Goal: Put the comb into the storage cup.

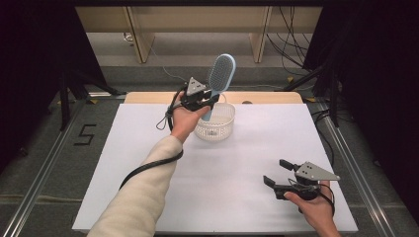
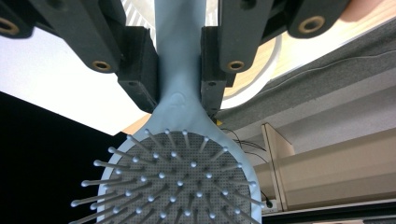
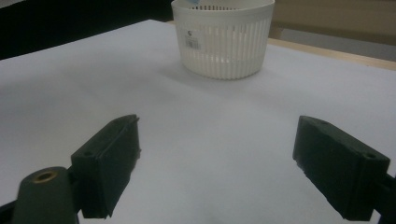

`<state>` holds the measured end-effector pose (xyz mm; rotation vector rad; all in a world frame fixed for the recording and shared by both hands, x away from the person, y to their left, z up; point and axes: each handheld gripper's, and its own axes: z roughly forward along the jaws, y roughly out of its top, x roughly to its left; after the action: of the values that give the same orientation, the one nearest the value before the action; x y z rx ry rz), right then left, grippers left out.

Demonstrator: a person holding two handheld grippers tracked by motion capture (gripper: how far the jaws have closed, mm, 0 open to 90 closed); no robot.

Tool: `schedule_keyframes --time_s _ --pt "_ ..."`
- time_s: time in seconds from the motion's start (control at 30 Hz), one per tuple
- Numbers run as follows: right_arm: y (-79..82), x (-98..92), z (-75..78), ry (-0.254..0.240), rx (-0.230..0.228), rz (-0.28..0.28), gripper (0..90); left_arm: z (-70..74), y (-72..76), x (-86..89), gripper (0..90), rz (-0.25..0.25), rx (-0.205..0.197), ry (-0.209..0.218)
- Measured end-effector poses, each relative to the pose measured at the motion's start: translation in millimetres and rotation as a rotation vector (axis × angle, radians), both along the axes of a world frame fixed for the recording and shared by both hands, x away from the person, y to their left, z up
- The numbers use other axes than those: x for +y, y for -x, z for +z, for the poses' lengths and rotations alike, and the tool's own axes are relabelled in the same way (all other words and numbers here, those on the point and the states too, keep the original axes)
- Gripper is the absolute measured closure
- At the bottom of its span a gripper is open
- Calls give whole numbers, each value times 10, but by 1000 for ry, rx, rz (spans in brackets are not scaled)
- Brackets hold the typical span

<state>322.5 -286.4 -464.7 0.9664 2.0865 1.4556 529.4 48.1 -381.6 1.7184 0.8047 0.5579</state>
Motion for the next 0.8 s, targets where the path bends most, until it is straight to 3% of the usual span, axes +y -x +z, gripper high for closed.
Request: schedule_keyframes --time_s 0.8 --pt "1 3 0 1 -4 1 156 -60 -26 -38 699 0 -10 12"
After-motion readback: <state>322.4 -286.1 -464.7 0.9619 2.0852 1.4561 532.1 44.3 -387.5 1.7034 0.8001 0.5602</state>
